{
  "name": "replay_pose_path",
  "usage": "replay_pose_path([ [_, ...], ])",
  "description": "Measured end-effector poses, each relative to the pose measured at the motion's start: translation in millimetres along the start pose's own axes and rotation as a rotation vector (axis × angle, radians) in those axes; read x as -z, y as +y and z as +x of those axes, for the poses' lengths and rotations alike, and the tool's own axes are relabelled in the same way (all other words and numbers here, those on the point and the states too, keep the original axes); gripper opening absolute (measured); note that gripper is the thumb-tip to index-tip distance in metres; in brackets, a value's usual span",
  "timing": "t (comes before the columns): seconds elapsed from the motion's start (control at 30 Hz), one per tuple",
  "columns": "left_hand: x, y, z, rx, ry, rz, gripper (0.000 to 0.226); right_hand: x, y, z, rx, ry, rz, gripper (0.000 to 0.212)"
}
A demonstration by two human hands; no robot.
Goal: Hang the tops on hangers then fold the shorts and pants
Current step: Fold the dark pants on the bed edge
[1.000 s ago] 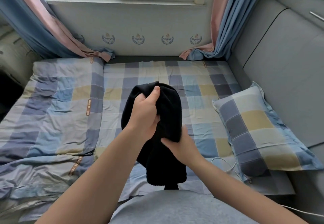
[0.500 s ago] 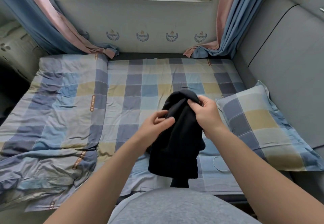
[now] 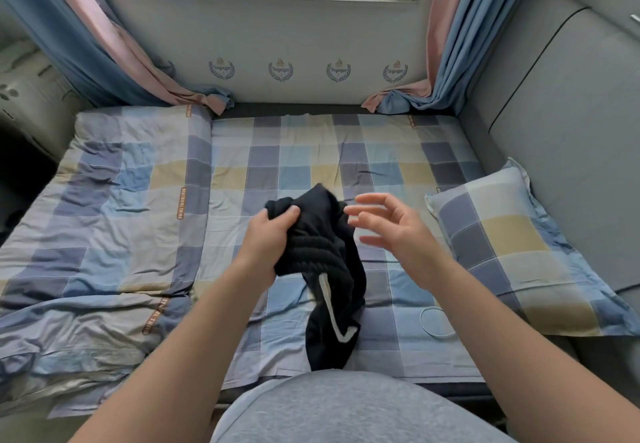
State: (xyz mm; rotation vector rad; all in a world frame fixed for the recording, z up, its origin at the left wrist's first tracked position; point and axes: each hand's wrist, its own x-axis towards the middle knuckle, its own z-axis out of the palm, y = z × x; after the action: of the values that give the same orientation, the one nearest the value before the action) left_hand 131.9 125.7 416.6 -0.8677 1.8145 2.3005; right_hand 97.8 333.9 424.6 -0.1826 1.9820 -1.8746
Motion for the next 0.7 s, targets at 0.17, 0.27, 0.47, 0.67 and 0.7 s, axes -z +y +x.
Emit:
replay_pose_path([
  [0.17, -5, 22, -3, 0.080, 0.027, -0.189, 0.029, -28, 30, -13, -0.042, -0.236, -0.152, 0.059],
  [0.27, -10, 30, -10, 0.110, -0.057, -0.266, 0.032, -43, 58, -9, -0.041, -0.157, -0.344, 0.052],
  [0.47, -1, 41, -8, 0.129, -0.105, -0.443, 0.033, -26, 78, 8, -0.052, 0.024, -0.480, 0.029],
  [0.67, 22, 14, 13, 0.161, 0.115, -0.183, 0.031, 19, 39, 17, -0.004, 0.162, -0.354, 0.012],
  [0.7, 24, 8, 14, 0.153, 0.137, -0.076, 0.042, 24, 30, 18, 0.007, 0.148, -0.360, 0.012],
])
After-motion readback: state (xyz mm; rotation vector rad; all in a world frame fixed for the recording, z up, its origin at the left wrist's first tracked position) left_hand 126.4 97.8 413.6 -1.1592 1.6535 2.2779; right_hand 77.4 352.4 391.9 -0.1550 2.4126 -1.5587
